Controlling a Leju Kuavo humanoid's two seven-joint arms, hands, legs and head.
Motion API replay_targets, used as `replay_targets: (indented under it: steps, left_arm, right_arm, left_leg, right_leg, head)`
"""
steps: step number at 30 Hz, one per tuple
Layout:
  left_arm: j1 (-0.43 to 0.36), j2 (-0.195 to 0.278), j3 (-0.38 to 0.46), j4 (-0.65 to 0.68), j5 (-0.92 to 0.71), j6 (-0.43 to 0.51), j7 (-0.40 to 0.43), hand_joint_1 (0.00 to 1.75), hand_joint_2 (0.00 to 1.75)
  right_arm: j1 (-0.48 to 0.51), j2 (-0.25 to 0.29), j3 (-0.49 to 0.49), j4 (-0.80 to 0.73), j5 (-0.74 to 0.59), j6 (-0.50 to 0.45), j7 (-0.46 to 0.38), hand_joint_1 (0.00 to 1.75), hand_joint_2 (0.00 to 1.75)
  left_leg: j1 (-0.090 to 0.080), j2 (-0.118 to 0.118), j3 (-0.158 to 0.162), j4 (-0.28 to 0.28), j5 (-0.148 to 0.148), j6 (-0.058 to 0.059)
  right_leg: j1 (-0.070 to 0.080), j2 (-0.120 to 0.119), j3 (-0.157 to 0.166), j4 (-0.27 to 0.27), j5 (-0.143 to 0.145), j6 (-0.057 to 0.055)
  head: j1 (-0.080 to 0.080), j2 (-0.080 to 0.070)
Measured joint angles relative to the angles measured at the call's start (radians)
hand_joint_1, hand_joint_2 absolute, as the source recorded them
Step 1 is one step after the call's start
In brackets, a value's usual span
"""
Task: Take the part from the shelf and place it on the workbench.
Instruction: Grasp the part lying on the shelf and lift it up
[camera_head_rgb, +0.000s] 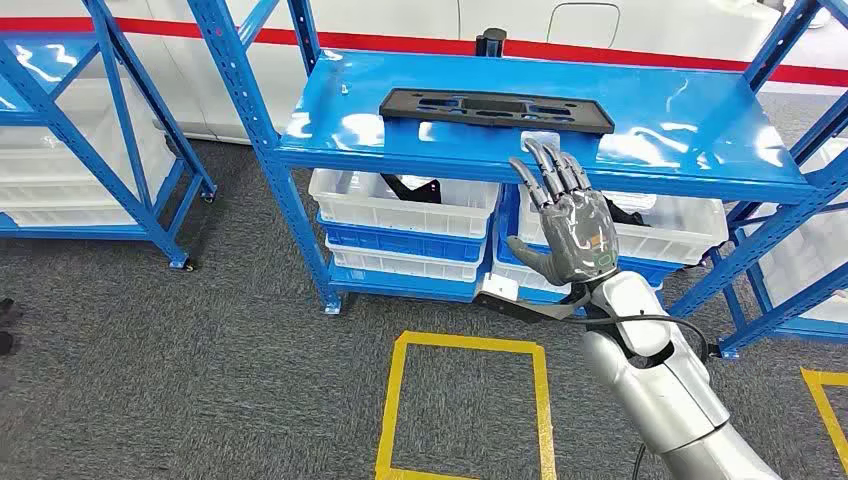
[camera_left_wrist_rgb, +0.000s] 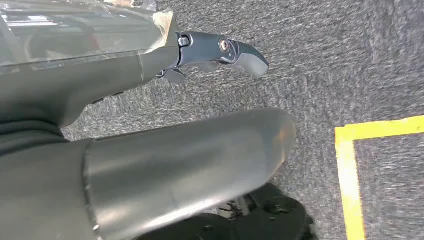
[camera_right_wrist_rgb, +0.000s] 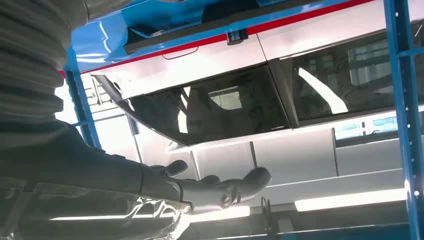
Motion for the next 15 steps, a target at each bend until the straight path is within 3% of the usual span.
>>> replay_targets:
  steps: [2,4,5,6,7,9,11,13,15]
  left_arm:
    - [0.0,0.0,0.0,0.0,0.0,0.0,0.0,0.0,0.0]
    - [0.001,0.0,0.0,0.0,0.001,0.001,0.001,0.0,0.0]
    - [0.002,-0.001,0.0,0.0,0.001,0.003,0.002,0.0,0.0]
    - [0.002,-0.001,0.0,0.0,0.001,0.005,0.002,0.0,0.0]
    - [0.003,-0.002,0.0,0.0,0.001,0.006,0.002,0.0,0.0]
    - [0.003,-0.001,0.0,0.001,0.001,0.008,0.002,0.0,0.0]
    - [0.003,0.0,0.0,0.002,0.002,0.008,0.003,0.0,0.0]
    - [0.004,0.0,0.0,0.003,0.002,0.009,0.003,0.0,0.0]
    - [0.006,0.0,0.0,0.003,0.002,0.009,0.003,0.0,0.0]
  right_arm:
    - [0.0,0.0,0.003,0.003,-0.005,0.0,0.0,0.0,1.75]
    - [0.002,0.0,0.008,0.012,-0.016,0.0,0.001,0.0,1.75]
    - [0.004,-0.001,0.01,0.017,-0.02,0.0,0.001,0.0,1.75]
    - [0.006,-0.001,0.013,0.021,-0.023,0.0,0.001,0.0,1.75]
    - [0.007,0.0,0.015,0.025,-0.025,0.0,0.001,0.0,1.75]
    - [0.006,0.0,0.017,0.032,-0.027,0.0,0.001,0.0,1.75]
    - [0.008,0.001,0.019,0.038,-0.028,0.001,0.001,0.0,1.75]
    - [0.01,0.002,0.023,0.042,-0.028,0.002,0.001,0.0,1.75]
    - [0.009,0.003,0.024,0.044,-0.03,0.001,0.001,0.0,1.75]
  left_leg:
    - [0.001,0.001,0.0,-0.001,0.0,0.001]
    - [0.003,0.001,0.0,-0.002,-0.001,0.001]
    - [0.005,0.001,0.001,-0.001,-0.003,0.0]
    - [0.007,-0.001,0.003,-0.001,-0.005,-0.004]
    - [0.01,-0.003,0.007,0.0,-0.009,-0.008]
    - [0.011,-0.008,0.01,0.007,-0.02,-0.023]
    - [0.009,-0.013,0.006,0.016,-0.029,-0.036]
    - [0.011,-0.017,0.002,0.016,-0.032,-0.042]
    - [0.015,-0.002,-0.003,0.034,-0.044,-0.049]
  right_leg:
    - [0.001,0.0,-0.038,0.071,-0.025,-0.003]
    - [-0.001,0.0,-0.115,0.202,-0.063,-0.004]
    - [-0.003,0.0,-0.141,0.236,-0.065,0.002]
    - [-0.005,-0.001,-0.146,0.229,-0.049,0.012]
    - [-0.008,-0.001,-0.131,0.182,-0.019,0.025]
    - [-0.016,0.002,-0.075,0.045,0.047,0.046]
    - [-0.018,0.007,-0.047,-0.021,0.07,0.039]
    - [-0.016,0.008,-0.047,-0.022,0.066,0.017]
    - [-0.018,0.005,-0.041,-0.022,0.062,0.002]
  head:
    - [0.0,0.0]
    - [0.001,0.0]
    - [0.0,0.0]
    - [0.0,0.0]
    - [0.0,0.0]
    - [0.003,0.0]
    - [0.005,0.0]
    - [0.004,0.0]
    - [0.001,0.0]
